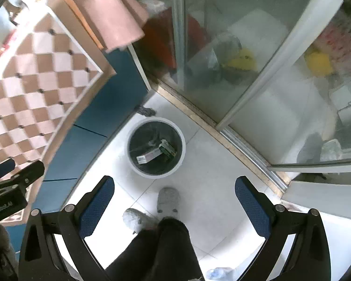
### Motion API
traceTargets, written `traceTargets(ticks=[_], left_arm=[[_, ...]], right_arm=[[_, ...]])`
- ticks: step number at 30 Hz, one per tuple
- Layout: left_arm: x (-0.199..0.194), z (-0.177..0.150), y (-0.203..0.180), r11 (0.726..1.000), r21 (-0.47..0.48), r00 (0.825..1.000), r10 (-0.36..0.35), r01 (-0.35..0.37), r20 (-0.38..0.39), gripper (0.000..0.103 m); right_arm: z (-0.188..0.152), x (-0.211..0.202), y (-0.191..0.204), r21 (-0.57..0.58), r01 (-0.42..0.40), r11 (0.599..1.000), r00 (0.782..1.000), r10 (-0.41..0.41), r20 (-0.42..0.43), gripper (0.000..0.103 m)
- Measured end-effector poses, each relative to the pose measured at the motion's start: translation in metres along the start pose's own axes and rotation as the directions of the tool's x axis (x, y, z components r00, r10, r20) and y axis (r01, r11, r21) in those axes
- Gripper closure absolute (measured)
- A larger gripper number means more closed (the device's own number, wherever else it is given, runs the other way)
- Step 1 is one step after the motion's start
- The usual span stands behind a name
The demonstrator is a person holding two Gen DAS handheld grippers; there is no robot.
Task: Collect trash
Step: 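Swing both tools back up toward the counter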
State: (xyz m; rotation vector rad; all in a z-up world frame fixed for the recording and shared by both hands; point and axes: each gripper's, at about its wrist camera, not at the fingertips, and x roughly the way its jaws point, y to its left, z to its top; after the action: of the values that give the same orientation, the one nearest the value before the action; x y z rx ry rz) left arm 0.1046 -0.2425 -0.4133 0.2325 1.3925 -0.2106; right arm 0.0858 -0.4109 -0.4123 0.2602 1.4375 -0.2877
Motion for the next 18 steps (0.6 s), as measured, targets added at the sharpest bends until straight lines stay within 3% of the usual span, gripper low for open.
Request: traceTargets(ticks=[8,15,18], left_arm=[[-0.089,-0.015,-0.003,0.999,-0.008,0.999,-0.038,0.038,0.035,0.002],[-0.147,-0.008,-0.002,0.999,-0.042,0.993,-0.02,0.025,0.113,0.002],[-0.169,0.006,0.02,0.996,-0.093,0.984,0.02,-0.003,0.175,0.002]], right_arm=[[-0.014,-0.104,0.0,-0.008,-0.036,0.999,0.998,0.036,0.044,0.0],[-0.016,-0.15,-0.006,-0.002,-0.132,0.991,0.99,0.132,0.044,0.0],[-0.003,-0.157,0.004,-0.011,-0.187,0.982,0.98,0.188,0.066,0.0]])
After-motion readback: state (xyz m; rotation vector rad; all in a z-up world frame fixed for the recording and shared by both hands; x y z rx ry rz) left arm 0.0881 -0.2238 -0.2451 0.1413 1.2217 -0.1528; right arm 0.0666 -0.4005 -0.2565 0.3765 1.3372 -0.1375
